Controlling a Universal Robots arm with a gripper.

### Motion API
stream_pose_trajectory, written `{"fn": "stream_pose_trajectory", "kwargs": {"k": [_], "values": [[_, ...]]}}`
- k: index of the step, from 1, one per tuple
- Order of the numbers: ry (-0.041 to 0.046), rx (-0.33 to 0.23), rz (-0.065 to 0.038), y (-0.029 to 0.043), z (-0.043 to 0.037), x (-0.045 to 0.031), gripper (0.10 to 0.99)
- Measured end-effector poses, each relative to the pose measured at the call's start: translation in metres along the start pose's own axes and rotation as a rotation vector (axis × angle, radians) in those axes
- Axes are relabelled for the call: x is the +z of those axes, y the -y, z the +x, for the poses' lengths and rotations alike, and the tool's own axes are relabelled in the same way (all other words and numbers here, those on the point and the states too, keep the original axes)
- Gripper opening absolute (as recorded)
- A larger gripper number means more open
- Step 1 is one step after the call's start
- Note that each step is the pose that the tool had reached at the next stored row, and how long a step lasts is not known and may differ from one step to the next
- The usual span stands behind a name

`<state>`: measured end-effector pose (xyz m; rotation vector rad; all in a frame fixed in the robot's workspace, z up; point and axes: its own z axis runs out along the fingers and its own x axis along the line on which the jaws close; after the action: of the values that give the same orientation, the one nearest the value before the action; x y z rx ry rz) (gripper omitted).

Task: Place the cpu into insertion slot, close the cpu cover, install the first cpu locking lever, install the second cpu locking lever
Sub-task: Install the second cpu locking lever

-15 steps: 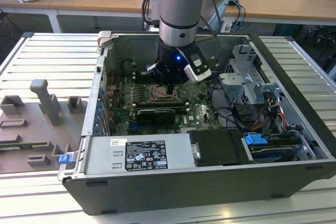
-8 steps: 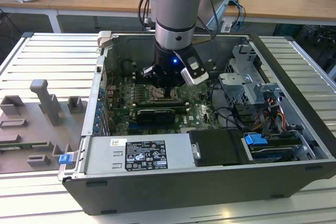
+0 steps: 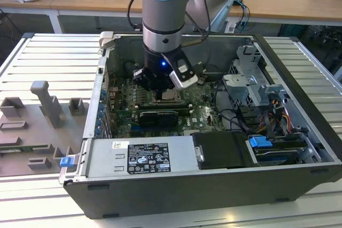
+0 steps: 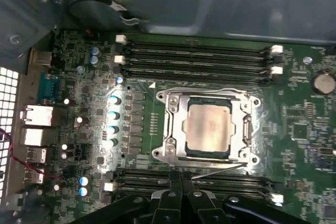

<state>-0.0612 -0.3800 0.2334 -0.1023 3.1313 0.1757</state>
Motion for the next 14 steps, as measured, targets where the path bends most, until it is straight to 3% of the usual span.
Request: {"fn": "stream_pose_trajectory", "kwargs": {"k": [4,14], "values": [[0.0000,-0.002,-0.004,0.0013,0.0017,0.0129,0.106],[0.0025,-0.002,-0.042,0.0068,0.0116,0.0145,0.106]]}}
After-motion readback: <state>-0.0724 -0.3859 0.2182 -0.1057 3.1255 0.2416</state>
